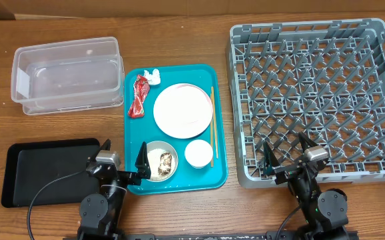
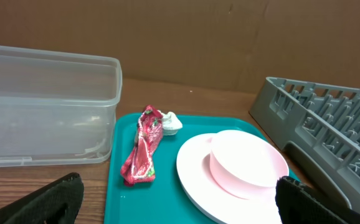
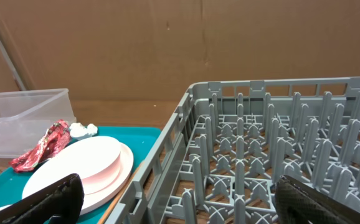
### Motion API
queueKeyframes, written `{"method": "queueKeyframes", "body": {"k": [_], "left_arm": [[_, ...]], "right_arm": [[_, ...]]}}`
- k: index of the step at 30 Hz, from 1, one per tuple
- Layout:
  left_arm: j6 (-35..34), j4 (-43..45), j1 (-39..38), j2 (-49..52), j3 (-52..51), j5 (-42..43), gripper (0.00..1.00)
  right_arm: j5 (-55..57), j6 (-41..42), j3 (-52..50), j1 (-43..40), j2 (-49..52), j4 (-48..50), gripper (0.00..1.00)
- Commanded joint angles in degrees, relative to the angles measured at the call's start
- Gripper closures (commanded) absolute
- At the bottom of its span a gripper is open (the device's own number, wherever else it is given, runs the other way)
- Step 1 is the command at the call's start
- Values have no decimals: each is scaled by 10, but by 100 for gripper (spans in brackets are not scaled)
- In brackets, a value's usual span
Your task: Sort waste into correct bins and load items into the dishwasher
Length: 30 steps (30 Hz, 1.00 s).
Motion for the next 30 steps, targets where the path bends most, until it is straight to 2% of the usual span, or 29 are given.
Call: {"method": "queueKeyframes", "body": {"k": [1,9,14,17,20,24,30], "left_arm": [[0,-1,-3,-5,-2,5,0],[0,7,-3,-5,-2,40,0],[0,85,-3,-5,10,77,0],[1,84,-3,-4,52,76,0],[3,38,-3,32,128,76,0],[2,-81,-3,131,252,85,0],[5,-259,-3,377,491,152,0]], "right_arm": [[9,-3,-6,-3,-5,2,0],[5,-1,-5,-3,-5,4,0],[-32,14,14,-3,-5,26,0],[-32,48,46,-3,-3,24,0],[-33,57,106,-3,20,-11,0],[-33,57,208,-3,91,-106,0],[-54,56,400,-3,282,-257,0]]}}
